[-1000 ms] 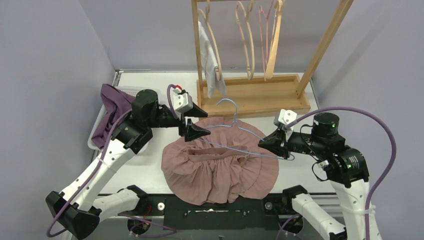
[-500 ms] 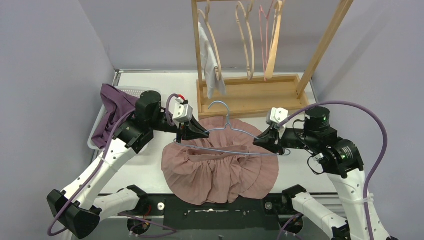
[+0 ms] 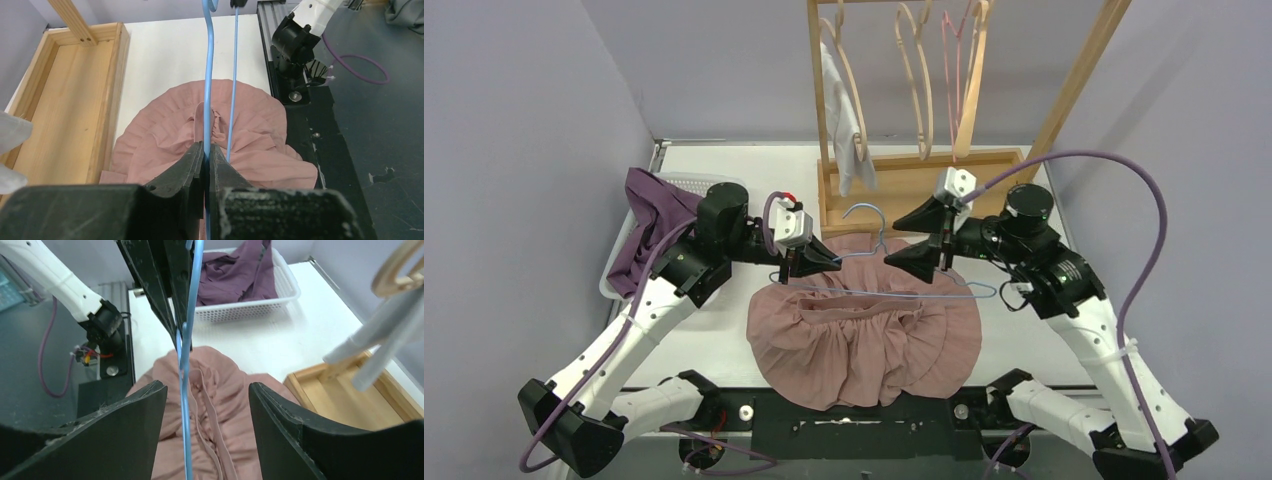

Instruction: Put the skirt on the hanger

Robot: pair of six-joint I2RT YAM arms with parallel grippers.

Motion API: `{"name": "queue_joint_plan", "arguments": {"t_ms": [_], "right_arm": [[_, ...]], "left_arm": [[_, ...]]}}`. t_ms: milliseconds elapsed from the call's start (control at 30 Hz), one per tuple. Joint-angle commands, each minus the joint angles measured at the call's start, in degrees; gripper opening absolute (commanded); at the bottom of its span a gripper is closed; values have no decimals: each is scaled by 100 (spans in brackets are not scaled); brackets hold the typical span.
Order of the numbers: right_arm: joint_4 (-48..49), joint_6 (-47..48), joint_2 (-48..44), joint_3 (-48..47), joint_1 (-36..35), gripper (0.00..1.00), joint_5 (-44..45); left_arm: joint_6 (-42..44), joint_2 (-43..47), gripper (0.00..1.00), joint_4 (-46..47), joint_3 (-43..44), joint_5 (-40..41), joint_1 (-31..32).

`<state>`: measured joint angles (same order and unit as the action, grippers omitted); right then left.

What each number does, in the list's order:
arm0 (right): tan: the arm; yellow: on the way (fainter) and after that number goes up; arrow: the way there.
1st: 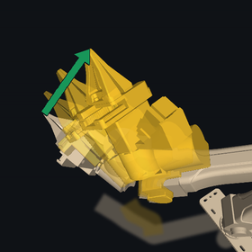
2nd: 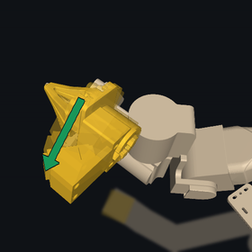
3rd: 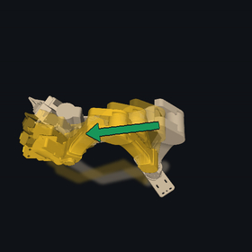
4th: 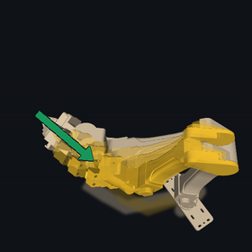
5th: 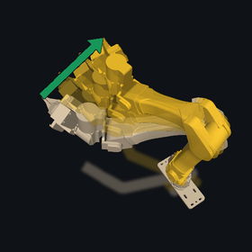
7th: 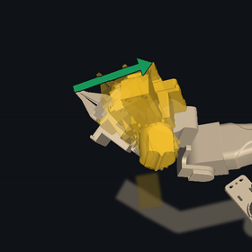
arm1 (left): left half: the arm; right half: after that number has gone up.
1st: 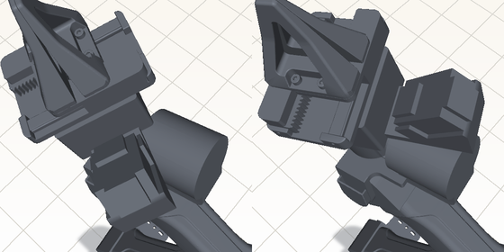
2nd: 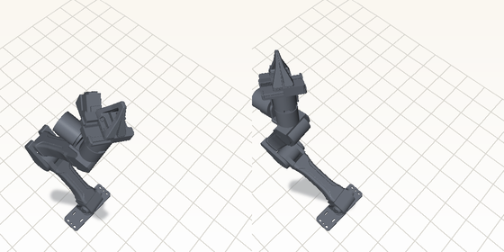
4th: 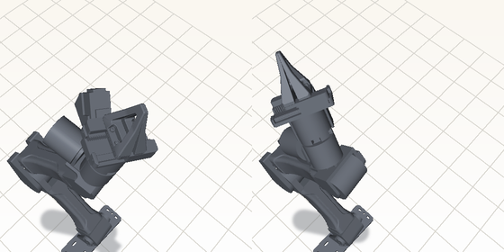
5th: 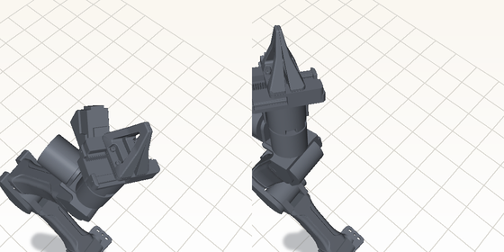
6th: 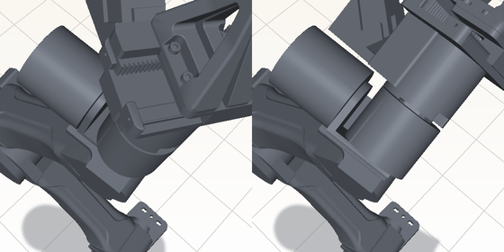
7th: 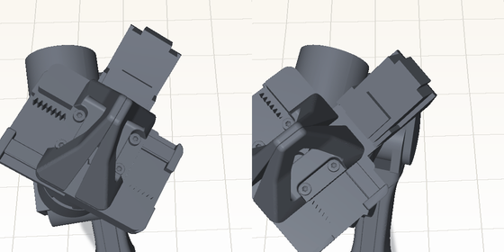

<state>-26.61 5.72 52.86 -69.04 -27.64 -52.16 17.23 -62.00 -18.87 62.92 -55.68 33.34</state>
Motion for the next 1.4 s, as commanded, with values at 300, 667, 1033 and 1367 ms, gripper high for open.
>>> {"name": "queue_joint_plan", "arguments": {"t_ms": [300,667,1033,1367], "right_arm": [[1114,-472,760,-145,-858,0,105],[16,1210,-38,537,-883,0,675],[-1240,1815,-229,699,-884,0,529],[-1237,2364,392,514,-881,0,477]], "left_arm": [[71,215,0,118,-21,235,19],[-3267,1033,54,638,-840,2924,-14],[-5820,1063,53,-1560,-1610,4452,-232],[-6034,190,33,-1535,-1805,4386,-488]]}}
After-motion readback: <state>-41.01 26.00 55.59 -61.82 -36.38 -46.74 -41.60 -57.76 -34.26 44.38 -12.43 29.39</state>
